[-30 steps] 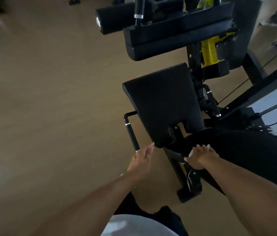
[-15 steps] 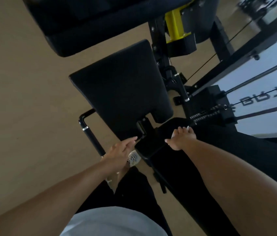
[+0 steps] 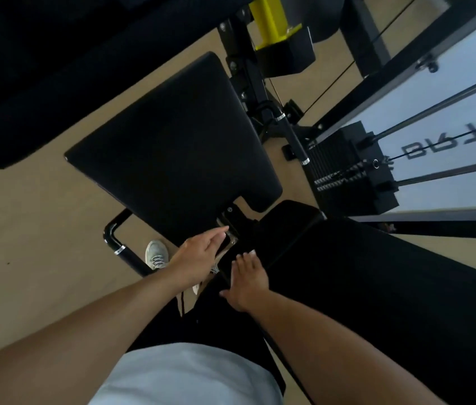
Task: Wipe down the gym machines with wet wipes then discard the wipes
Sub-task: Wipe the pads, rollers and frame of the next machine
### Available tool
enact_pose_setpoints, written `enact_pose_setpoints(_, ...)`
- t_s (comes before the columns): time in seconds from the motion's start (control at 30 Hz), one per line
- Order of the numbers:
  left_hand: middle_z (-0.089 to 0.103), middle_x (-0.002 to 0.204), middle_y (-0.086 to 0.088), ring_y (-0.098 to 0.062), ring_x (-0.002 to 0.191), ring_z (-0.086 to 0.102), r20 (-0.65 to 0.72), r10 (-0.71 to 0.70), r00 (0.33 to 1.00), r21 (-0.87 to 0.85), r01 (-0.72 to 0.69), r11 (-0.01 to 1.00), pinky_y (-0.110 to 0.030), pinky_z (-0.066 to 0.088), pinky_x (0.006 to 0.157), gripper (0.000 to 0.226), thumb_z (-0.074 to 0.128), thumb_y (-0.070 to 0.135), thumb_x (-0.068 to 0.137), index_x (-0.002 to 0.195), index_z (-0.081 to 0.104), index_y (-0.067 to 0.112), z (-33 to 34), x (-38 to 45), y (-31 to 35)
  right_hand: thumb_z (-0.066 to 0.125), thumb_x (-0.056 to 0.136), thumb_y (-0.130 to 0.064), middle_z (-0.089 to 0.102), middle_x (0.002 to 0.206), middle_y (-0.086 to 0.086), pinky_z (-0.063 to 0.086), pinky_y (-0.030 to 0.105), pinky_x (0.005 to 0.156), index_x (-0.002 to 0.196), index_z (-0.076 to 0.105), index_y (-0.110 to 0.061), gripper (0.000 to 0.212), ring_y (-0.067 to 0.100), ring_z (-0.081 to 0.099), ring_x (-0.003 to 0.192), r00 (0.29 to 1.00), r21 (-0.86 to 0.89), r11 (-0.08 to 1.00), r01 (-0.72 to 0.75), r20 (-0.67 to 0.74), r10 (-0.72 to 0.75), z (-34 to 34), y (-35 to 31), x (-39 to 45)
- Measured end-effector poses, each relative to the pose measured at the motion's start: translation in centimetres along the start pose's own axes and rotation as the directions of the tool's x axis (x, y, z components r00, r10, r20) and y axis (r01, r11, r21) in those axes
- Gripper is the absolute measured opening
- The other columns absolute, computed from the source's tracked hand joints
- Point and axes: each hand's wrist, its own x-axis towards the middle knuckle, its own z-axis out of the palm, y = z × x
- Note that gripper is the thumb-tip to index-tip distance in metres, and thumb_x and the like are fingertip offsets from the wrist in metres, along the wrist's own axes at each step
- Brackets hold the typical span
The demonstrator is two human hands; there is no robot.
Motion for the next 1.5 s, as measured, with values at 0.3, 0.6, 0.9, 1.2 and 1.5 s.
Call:
enact_pose_setpoints(0.3, 0.047, 0.153, 0.008, -0.01, 0.143, 0.039, 0.108, 0.022, 0.994, 0.062, -0.029, 0.998, -0.032, 0.032, 0.117, 0.047, 0.032, 0.052, 0.106, 0.148, 0.045, 0.037, -3.2, 1.3, 0.7, 0.021, 0.103, -0.062, -0.007, 0.17, 0.013, -0.002, 0.046, 0.126, 0.161, -0.002, -0.007, 0.083, 0.029, -0.008, 0.157, 0.926, 0.147, 0.92, -0.364, -0.049, 0.375, -4.4, 16.3, 0.6)
enact_pose_setpoints(0.6, 0.049, 0.152, 0.008, -0.008, 0.142, 0.041, 0.134, 0.016, 0.991, 0.129, -0.034, 0.991, -0.022, 0.031, 0.111, 0.047, 0.033, 0.048, 0.107, 0.149, 0.046, 0.034, -3.7, 0.7, -0.1, 0.021, 0.102, -0.065, -0.007, 0.17, 0.012, -0.01, 0.045, 0.123, 0.161, -0.002, -0.009, 0.085, 0.029, -0.01, 0.156, 0.998, 0.03, 0.997, -0.066, 0.015, 0.066, -1.0, 0.1, -0.4)
enact_pose_setpoints(0.9, 0.049, 0.151, 0.011, -0.004, 0.14, 0.04, 0.058, -0.034, 0.998, 0.038, 0.032, 0.999, -0.022, 0.03, 0.113, 0.044, 0.035, 0.049, 0.106, 0.147, 0.047, 0.037, -3.7, 1.8, -2.1, 0.017, 0.103, -0.062, -0.006, 0.17, 0.013, -0.003, 0.046, 0.126, 0.161, -0.002, -0.008, 0.081, 0.03, -0.008, 0.157, 0.934, 0.148, 0.924, -0.352, -0.012, 0.357, -5.1, 15.9, 6.6)
enact_pose_setpoints(1.2, 0.047, 0.153, 0.007, -0.01, 0.142, 0.04, 0.062, -0.082, 0.995, 0.048, 0.079, 0.996, -0.022, 0.029, 0.109, 0.045, 0.033, 0.047, 0.107, 0.149, 0.046, 0.035, -1.1, 2.8, -1.4, 0.01, 0.106, -0.053, -0.002, 0.169, 0.015, -0.003, 0.048, 0.126, 0.161, 0.001, -0.006, 0.072, 0.032, -0.006, 0.156, 0.993, -0.06, 0.993, 0.097, 0.076, -0.092, -1.4, -1.1, 6.2)
enact_pose_setpoints(1.5, 0.051, 0.15, 0.006, -0.011, 0.14, 0.043, -0.037, -0.091, 0.995, 0.003, 0.092, 0.996, -0.03, 0.033, 0.114, 0.046, 0.032, 0.051, 0.105, 0.145, 0.048, 0.038, 0.4, 2.4, -3.4, 0.027, 0.103, -0.061, 0.01, 0.169, 0.016, 0.01, 0.047, 0.125, 0.161, 0.012, -0.008, 0.081, 0.033, 0.009, 0.156, 0.955, 0.158, 0.943, -0.292, -0.008, 0.297, -6.2, 17.9, 8.6)
